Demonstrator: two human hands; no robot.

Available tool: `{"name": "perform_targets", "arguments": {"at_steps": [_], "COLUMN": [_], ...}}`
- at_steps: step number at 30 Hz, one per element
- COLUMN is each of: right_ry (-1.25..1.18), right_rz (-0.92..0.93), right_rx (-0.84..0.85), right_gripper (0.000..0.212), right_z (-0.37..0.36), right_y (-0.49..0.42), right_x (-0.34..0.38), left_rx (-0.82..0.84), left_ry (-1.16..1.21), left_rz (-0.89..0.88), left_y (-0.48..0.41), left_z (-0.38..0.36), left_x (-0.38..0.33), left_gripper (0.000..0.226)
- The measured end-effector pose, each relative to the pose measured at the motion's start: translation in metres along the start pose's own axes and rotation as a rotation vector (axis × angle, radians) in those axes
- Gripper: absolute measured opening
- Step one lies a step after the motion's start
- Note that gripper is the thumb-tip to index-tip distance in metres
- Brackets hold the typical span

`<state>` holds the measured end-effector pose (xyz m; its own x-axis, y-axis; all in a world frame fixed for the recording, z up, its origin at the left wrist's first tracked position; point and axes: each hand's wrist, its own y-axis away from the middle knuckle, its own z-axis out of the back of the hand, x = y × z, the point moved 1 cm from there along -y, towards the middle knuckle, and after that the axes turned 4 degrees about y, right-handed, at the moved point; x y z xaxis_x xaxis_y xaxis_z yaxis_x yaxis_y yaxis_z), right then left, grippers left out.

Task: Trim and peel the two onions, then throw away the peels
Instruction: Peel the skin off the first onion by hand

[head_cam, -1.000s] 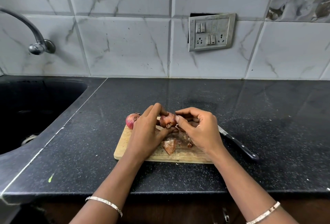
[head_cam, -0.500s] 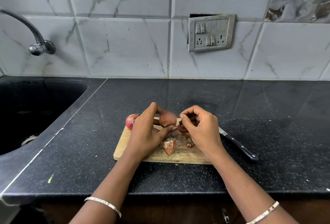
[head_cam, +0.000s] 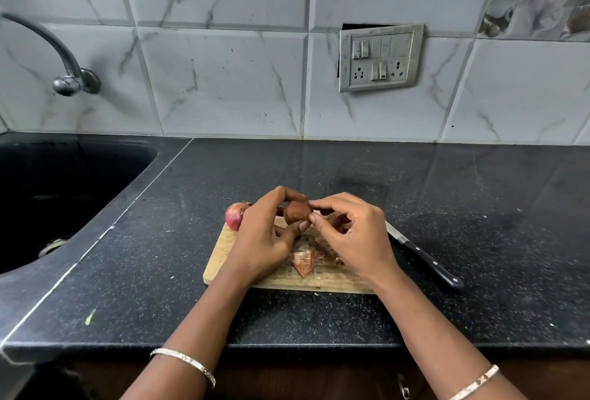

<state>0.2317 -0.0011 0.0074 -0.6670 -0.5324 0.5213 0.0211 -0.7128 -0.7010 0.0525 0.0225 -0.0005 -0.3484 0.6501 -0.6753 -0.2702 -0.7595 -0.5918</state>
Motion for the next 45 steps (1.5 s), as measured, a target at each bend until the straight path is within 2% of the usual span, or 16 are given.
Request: {"name": "perform_targets", "arguments": {"at_steps": [9, 17, 22, 30, 37, 41, 43, 45], "right_ry": [0.018, 0.237, 0.369, 0.358, 0.329, 0.288, 0.209, 0.138], "right_rz": [0.043, 0.152, 0.202, 0.113, -0.025, -0.081, -0.097, -0.107], "right_rx": [-0.001, -0.029, -0.040, -0.055, -0.081, -0.037, -0.007, 0.032], "right_gripper": [0.012, 0.004, 0.008, 0.007, 0.007, 0.014, 0.003, 0.017], "right_z": [-0.004, -0.007, -0.011, -0.012, -0.008, -0.007, -0.006, -0.006], "right_y": [0.003, 0.005, 0.006, 0.004, 0.004, 0.003, 0.004, 0.004], "right_x": [-0.003, -0.001, 0.001, 0.001, -0.002, 0.002, 0.002, 0.003], "left_rx": [0.050, 0.072, 0.071, 0.084, 0.081, 0.075, 0.064, 0.054], "left_ry": [-0.058, -0.069, -0.046, 0.097, 0.219, 0.277, 0.279, 0.210], "left_rz": [-0.054, -0.073, -0.037, 0.032, 0.141, 0.158, 0.146, 0.108], "left_y": [-0.001, -0.001, -0.001, -0.001, 0.001, 0.001, 0.002, 0.001], "left_z": [0.001, 0.000, 0.001, 0.001, 0.004, 0.004, 0.004, 0.004], "left_x": [0.004, 0.004, 0.001, 0.000, 0.002, 0.004, 0.005, 0.006], "left_gripper": [0.044, 0.038, 0.033, 0.026, 0.033, 0.038, 0.042, 0.044]}}
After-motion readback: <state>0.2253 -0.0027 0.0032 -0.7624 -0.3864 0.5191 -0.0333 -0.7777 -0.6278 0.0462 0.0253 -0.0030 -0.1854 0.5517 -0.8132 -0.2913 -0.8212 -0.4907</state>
